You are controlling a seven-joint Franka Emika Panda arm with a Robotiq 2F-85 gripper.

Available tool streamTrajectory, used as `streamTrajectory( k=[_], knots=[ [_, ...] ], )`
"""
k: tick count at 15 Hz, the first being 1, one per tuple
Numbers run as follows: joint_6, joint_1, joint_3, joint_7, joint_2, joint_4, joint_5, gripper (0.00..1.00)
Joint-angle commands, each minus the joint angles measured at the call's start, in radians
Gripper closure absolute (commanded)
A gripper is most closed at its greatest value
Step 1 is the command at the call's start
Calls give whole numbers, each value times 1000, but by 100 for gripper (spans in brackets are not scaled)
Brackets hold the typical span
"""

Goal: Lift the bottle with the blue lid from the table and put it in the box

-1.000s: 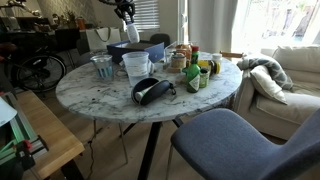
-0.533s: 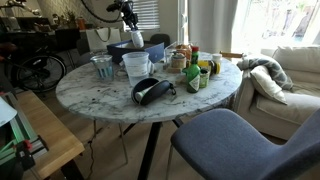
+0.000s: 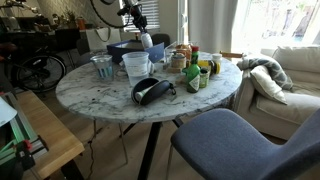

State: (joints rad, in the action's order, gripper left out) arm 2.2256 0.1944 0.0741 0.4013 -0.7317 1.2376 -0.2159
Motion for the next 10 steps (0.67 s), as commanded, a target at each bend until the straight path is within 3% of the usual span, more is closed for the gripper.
streamTrajectory(
  k=[1, 5, 10],
  knots=[
    [-19, 6, -3, -2, -90, -95, 24, 81],
    [11, -1, -16, -17, -141, -147, 50, 81],
    [-81, -2, -22, -56, -191, -221, 75, 81]
  ],
)
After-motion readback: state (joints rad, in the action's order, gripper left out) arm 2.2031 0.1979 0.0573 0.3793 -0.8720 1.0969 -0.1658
